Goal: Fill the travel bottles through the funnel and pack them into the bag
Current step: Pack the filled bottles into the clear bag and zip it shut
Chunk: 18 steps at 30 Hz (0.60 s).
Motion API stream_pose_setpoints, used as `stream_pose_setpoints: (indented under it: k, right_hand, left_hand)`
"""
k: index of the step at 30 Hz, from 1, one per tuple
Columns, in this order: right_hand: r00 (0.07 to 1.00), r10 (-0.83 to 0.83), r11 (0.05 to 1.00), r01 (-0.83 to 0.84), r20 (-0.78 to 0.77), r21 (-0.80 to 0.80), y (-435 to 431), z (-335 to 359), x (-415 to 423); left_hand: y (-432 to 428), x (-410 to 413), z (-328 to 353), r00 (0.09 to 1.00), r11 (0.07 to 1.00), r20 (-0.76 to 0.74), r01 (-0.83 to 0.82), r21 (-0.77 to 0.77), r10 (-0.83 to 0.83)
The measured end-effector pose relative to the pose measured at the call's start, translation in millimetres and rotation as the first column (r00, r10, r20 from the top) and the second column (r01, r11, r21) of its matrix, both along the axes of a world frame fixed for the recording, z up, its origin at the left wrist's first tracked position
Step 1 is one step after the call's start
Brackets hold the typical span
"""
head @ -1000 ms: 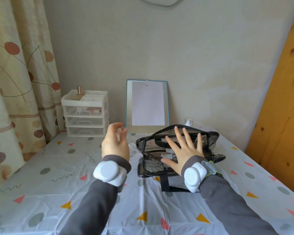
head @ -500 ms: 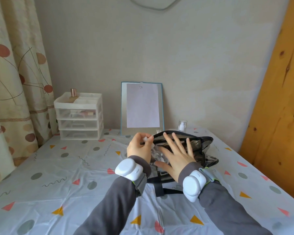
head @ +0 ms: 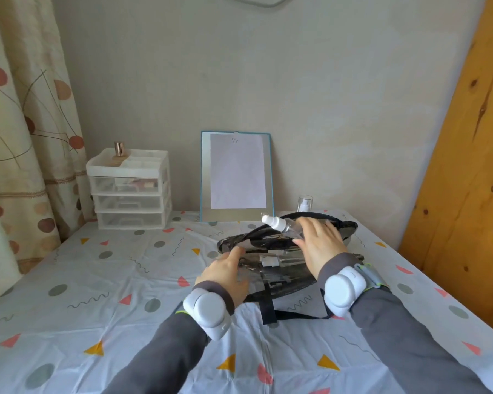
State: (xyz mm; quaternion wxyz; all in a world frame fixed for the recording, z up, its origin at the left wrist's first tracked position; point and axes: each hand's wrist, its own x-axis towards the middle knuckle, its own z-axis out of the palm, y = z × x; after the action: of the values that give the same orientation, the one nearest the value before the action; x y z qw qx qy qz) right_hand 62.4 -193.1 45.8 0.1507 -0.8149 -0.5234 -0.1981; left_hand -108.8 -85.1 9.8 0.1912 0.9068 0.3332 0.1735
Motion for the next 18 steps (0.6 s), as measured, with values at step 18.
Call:
stream_pose_setpoints:
  k: [18]
  right_hand:
    - [0.990, -0.082, 0.801, 0.133, 0.112, -0.584, 5, 4, 5]
  left_hand:
    - [10, 6, 2, 0.997, 0.989, 0.071, -0.002, -0.150, 0.013]
